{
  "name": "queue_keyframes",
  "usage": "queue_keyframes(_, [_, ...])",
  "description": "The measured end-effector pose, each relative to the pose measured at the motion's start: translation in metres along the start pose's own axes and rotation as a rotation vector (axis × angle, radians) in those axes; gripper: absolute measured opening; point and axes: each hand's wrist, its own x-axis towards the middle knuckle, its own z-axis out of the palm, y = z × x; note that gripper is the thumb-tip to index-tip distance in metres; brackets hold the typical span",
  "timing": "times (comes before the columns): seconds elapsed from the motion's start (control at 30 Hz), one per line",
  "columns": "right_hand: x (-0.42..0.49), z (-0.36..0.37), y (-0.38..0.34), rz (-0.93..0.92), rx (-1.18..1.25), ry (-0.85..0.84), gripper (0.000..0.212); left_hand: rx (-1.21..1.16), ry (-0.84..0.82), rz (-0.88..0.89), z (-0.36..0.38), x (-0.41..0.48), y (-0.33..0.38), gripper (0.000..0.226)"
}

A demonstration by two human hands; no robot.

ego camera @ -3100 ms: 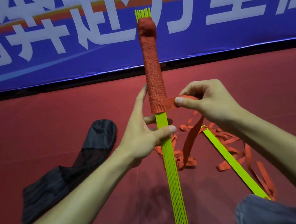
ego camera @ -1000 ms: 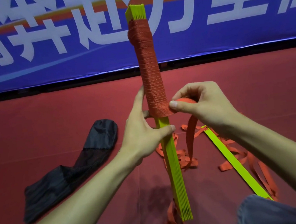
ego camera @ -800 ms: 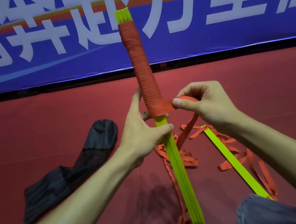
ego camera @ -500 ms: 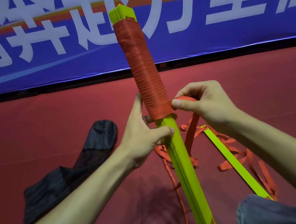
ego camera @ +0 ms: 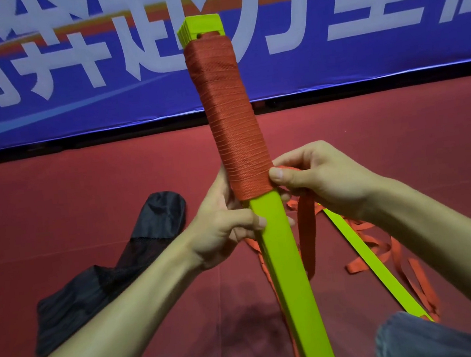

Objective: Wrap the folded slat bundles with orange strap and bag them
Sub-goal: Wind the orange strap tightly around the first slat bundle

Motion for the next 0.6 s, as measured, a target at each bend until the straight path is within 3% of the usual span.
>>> queue_keyframes(0.1, [0.0,0.006,-0.001,0.004,-0.027,0.106,0.022,0.019,0.063,0.034,0.003,0.003,-0.001,0.101])
queue_keyframes(0.2, [0.001,0.009,-0.001,-0.001,-0.044,0.192,0.015,0.234,0.184,0.199,0.01,0.006,-0.006,0.119])
queue_keyframes(0.33, [0.0,0.01,-0.006,-0.047,-0.025,0.24,0.011,0.38,0.34,0.287,0.011,0.009,-0.006,0.116])
queue_keyframes(0.43, [0.0,0.011,-0.01,-0.105,-0.022,0.215,0.01,0.302,0.292,0.266,0.003,0.008,-0.003,0.107])
queue_keyframes(0.6, [0.001,0.016,-0.009,-0.117,-0.119,0.163,0.011,0.228,0.211,0.245,-0.005,0.009,-0.004,0.116])
